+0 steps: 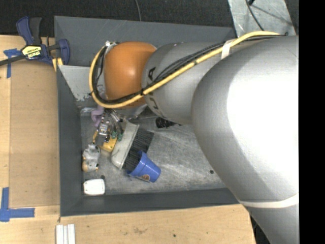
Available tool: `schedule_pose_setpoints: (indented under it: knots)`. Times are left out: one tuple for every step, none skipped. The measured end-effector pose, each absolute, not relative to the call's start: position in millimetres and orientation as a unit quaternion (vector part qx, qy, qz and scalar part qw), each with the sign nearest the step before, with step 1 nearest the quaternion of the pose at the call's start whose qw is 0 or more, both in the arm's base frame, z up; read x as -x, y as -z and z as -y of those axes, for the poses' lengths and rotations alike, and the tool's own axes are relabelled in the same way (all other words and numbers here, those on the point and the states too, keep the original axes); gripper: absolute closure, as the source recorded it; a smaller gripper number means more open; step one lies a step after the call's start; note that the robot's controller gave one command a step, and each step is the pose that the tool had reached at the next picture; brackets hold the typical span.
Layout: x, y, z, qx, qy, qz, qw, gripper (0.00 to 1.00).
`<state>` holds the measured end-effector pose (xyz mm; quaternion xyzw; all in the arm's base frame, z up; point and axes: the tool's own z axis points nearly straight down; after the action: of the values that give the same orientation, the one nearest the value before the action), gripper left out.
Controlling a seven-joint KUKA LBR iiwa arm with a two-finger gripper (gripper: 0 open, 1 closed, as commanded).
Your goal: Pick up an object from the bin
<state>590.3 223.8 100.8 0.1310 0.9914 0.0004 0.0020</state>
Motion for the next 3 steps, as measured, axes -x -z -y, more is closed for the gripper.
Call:
schedule_pose_setpoints:
  knots:
    - [-590.6, -103, -224, -0.131, -0.001, -0.991, 0.003, 1.00]
    - [-592.5, -137, -224, -0.130, 0.000, -0.991, -0.001, 1.00]
    - [-589.5, -196, -223, -0.112, 0.001, -0.994, 0.000, 1.00]
